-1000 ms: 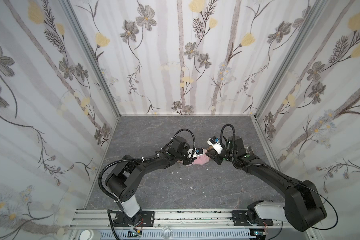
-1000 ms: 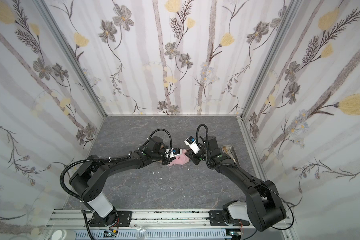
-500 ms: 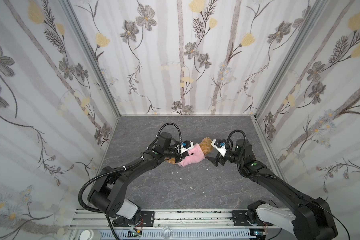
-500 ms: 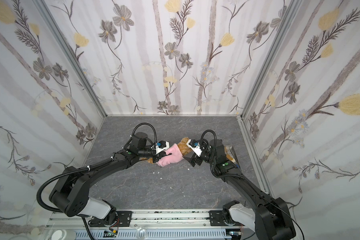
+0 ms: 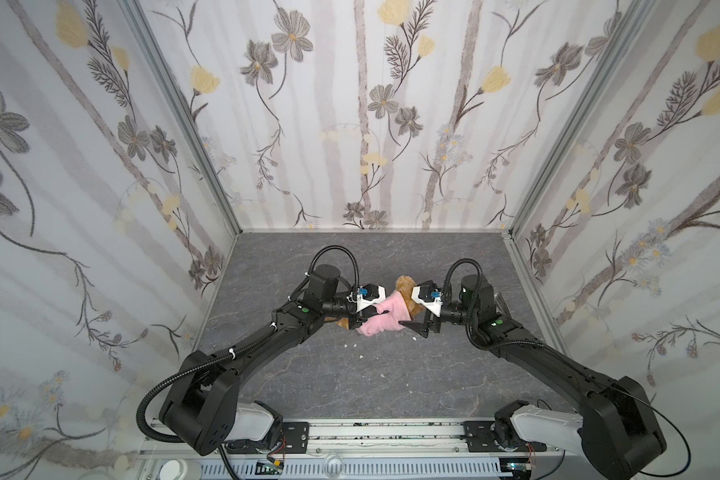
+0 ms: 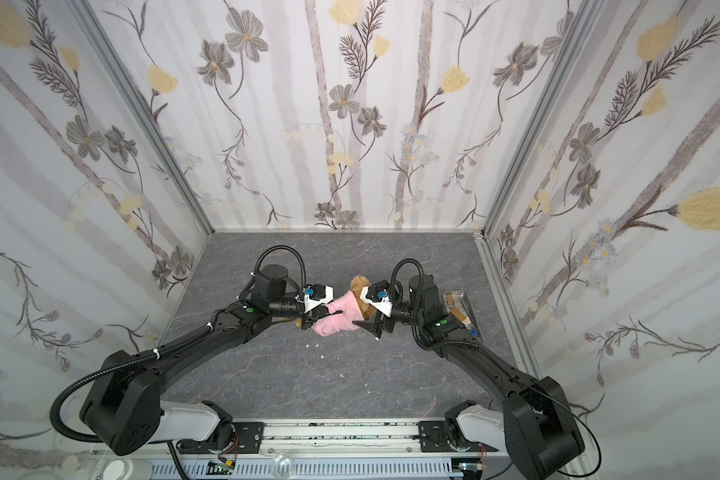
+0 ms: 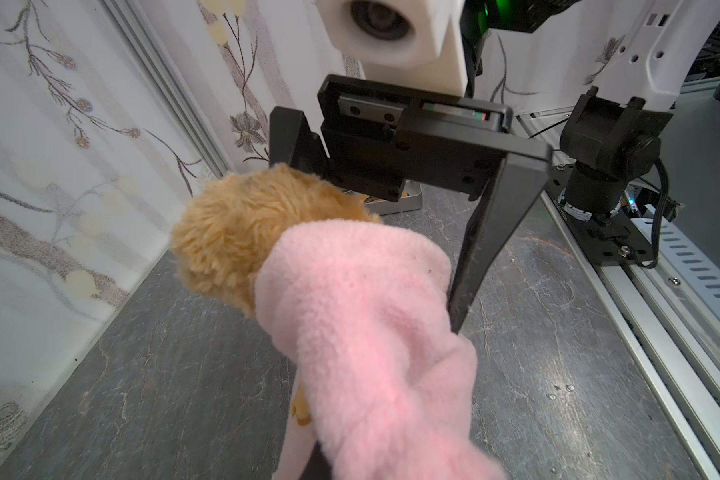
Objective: Dress the teddy bear
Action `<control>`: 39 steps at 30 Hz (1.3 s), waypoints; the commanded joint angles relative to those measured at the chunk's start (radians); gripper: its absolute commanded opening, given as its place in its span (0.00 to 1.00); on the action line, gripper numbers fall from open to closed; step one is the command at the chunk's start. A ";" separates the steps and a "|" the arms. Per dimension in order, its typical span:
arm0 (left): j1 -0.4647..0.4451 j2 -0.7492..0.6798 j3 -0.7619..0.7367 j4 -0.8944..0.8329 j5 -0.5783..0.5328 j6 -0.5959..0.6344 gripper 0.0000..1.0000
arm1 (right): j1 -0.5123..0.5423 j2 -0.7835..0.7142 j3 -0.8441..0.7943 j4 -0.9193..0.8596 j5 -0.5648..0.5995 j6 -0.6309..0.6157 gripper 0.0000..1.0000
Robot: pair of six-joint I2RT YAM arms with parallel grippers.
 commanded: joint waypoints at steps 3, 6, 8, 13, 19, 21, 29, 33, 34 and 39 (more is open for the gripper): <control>-0.014 -0.012 0.013 0.057 0.018 0.019 0.09 | 0.035 0.050 0.021 0.065 -0.100 -0.001 0.90; -0.016 -0.013 0.019 0.057 0.008 0.018 0.09 | 0.048 0.063 0.006 0.099 -0.107 0.027 0.85; -0.016 -0.011 0.023 0.057 -0.007 0.016 0.09 | 0.050 0.064 -0.023 0.162 -0.107 0.068 0.82; -0.031 -0.008 0.028 0.056 -0.060 -0.009 0.11 | 0.057 0.063 -0.094 0.393 -0.090 0.215 0.59; -0.035 -0.016 0.025 0.057 -0.091 -0.063 0.18 | 0.054 0.055 -0.158 0.559 -0.015 0.286 0.28; -0.035 -0.031 0.014 0.057 -0.100 -0.070 0.22 | 0.048 0.040 -0.172 0.557 0.002 0.283 0.16; -0.035 -0.166 -0.055 0.050 -0.175 -0.109 0.57 | 0.035 -0.035 -0.238 0.539 0.043 0.261 0.00; -0.034 -0.272 -0.093 0.027 -0.234 -0.132 0.62 | 0.034 -0.060 -0.271 0.547 0.066 0.255 0.00; -0.035 -0.301 -0.104 0.019 -0.247 -0.136 0.63 | 0.034 -0.064 -0.276 0.554 0.067 0.257 0.00; -0.037 -0.381 -0.106 -0.061 -0.262 -0.141 0.63 | 0.035 -0.067 -0.306 0.607 0.077 0.281 0.00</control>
